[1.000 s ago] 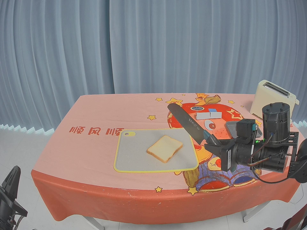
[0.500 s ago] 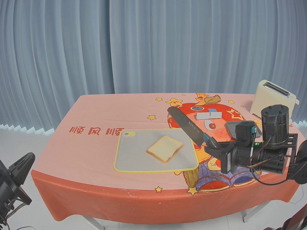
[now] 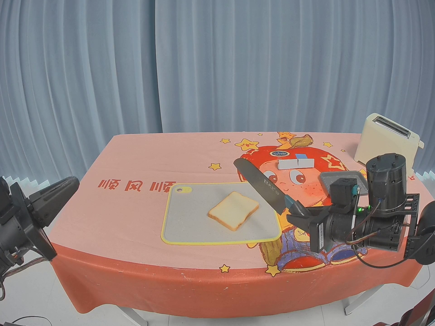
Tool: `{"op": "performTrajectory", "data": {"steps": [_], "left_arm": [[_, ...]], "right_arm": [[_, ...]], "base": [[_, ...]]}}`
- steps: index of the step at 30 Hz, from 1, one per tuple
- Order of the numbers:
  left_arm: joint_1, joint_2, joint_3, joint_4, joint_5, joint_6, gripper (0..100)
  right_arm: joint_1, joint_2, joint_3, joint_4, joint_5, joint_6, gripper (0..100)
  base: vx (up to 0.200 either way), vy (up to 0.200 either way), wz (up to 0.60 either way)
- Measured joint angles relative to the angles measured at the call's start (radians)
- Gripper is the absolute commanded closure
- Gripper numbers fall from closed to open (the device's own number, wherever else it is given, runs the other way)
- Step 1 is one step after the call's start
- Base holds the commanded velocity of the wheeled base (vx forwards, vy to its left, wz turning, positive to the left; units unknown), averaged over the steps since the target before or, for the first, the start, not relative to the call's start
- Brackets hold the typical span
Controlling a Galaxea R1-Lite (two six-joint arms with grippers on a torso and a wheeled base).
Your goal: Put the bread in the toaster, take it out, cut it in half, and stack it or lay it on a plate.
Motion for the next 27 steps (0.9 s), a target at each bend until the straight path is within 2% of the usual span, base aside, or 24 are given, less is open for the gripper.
{"op": "performTrajectory", "data": {"steps": [5, 10, 16, 27], "left_arm": [[-0.022, 0.056, -0.026, -0.050, -0.020, 0.002, 100], [-0.057, 0.103, -0.044, -0.057, -0.020, -0.004, 100], [-0.085, 0.164, -0.060, -0.058, -0.020, 0.002, 100], [-0.175, 0.318, -0.220, -0.062, -0.020, -0.010, 100]], "right_arm": [[0.001, -0.001, 0.002, 0.000, -0.001, -0.001, 100], [0.001, -0.001, 0.005, -0.001, -0.002, -0.001, 100], [0.009, -0.001, 0.014, -0.001, -0.002, -0.001, 100], [0.015, 0.010, 0.016, -0.028, -0.003, 0.001, 100]], "base": [[0.000, 0.000, 0.00], [0.000, 0.000, 0.00], [0.000, 0.000, 0.00], [0.000, 0.000, 0.00]]}}
